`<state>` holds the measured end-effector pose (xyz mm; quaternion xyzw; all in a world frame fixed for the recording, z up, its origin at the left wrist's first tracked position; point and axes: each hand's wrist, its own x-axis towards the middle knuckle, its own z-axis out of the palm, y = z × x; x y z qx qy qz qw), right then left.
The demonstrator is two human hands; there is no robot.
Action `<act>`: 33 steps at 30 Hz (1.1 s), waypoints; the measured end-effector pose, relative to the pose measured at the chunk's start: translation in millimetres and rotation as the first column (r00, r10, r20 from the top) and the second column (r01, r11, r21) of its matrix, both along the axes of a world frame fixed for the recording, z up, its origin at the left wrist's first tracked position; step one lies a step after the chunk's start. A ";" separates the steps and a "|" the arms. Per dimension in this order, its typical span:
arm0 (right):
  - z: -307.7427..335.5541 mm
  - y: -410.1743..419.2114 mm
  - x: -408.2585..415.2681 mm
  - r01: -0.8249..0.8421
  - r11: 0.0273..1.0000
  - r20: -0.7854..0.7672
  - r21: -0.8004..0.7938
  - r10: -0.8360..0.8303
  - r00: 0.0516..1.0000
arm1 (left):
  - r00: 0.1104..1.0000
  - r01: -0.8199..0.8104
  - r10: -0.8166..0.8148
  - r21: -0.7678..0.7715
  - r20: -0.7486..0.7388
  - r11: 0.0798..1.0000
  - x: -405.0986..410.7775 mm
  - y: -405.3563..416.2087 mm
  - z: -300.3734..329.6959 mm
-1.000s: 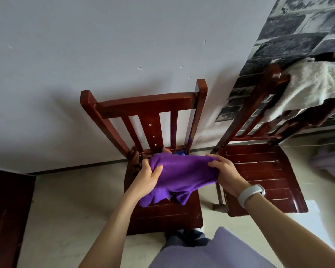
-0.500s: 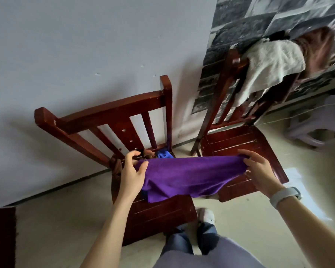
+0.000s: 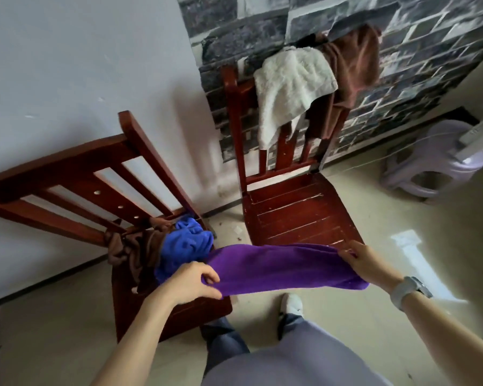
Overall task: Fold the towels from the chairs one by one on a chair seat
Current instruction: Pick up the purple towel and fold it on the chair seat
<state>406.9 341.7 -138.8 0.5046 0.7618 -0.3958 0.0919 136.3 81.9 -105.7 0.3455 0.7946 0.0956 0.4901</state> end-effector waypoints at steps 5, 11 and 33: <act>10.4 38.0 50.3 -0.200 0.935 0.228 -0.293 0.271 0.935 | 0.973 0.177 -0.196 -0.149 -0.124 0.973 53.7 43.4 -24.8; 12.0 68.7 61.5 -0.406 0.904 0.305 -0.133 0.428 0.851 | 0.929 -0.010 0.025 0.045 -0.370 0.999 71.6 97.9 -27.9; -70.5 68.2 53.9 -0.060 0.911 0.014 0.408 0.059 0.998 | 0.870 -0.123 0.265 0.336 -0.417 0.934 60.9 117.7 -94.4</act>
